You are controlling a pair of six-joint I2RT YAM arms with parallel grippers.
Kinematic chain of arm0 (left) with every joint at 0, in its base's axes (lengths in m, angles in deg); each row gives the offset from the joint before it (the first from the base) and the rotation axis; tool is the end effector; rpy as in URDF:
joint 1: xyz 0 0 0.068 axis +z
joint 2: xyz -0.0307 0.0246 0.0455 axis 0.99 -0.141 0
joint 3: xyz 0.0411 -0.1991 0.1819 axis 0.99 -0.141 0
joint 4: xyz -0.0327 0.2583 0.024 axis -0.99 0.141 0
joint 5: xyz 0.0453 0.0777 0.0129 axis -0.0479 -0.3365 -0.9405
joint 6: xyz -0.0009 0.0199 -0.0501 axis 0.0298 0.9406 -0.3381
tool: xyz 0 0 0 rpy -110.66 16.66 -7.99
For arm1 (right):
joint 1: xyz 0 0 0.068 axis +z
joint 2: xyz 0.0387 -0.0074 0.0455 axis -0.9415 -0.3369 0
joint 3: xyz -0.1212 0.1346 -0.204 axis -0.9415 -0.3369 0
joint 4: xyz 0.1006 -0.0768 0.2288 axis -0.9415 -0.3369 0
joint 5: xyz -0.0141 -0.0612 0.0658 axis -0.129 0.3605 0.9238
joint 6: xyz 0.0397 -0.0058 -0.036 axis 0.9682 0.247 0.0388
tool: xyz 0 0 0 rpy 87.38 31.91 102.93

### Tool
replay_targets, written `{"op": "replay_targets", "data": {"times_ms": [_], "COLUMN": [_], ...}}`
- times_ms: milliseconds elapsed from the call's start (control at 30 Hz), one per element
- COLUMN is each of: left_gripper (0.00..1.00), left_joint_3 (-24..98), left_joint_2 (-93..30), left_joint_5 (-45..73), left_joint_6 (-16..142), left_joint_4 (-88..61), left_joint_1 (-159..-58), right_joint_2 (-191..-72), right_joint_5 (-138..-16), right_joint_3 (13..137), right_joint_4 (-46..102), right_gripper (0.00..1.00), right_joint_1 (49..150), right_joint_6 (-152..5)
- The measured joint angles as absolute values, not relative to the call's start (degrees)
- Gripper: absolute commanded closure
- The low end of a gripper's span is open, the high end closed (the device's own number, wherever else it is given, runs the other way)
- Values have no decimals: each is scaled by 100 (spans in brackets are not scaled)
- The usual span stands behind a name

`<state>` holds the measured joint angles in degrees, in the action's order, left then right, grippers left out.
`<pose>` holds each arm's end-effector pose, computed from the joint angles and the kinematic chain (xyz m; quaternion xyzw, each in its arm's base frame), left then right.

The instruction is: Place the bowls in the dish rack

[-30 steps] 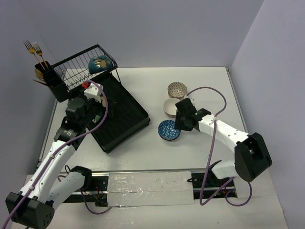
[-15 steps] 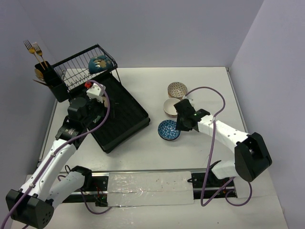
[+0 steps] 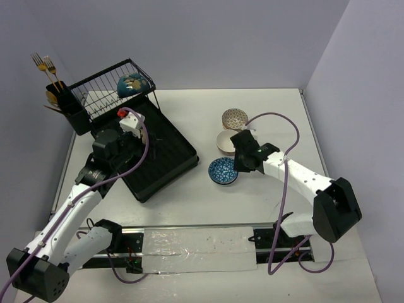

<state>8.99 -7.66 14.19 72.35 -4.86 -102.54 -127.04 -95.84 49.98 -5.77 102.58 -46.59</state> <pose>0.1959 -0.0793 0.3233 0.1707 0.7667 -0.1769 0.5930 0.2227 0.1322 0.2233 0.0395 0.9612 0.0568 0.2671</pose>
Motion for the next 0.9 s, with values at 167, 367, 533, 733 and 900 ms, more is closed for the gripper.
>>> {"op": "replay_targets", "data": {"times_ms": [167, 367, 533, 733, 900], "left_gripper": [1, 1, 1, 1, 3], "left_joint_3": [899, 901, 954, 1183, 1505], "left_joint_2": [-770, -823, -1059, -1393, -1880], "left_joint_5": [1537, 1782, 1878, 2040, 2208], "left_joint_6": [7397, 7788, 8169, 8945, 9797], "left_joint_4": [-484, -482, -451, -486, -480], "left_joint_1": [-10488, -11117, -11834, -12780, -13270], "right_joint_2": [-12577, -12264, -12022, -11930, -11930], "right_joint_5": [-9617, -9617, -9597, -9510, -9442], "right_joint_3": [5042, 5223, 5590, 6036, 6220], "right_joint_4": [-698, -986, -1117, -1248, -1323], "right_gripper": [100, 100, 100, 100, 100], "right_joint_1": [10258, 10258, 10258, 10258, 10258], "right_joint_6": [-4777, -5000, -5203, -5470, -5607]}}
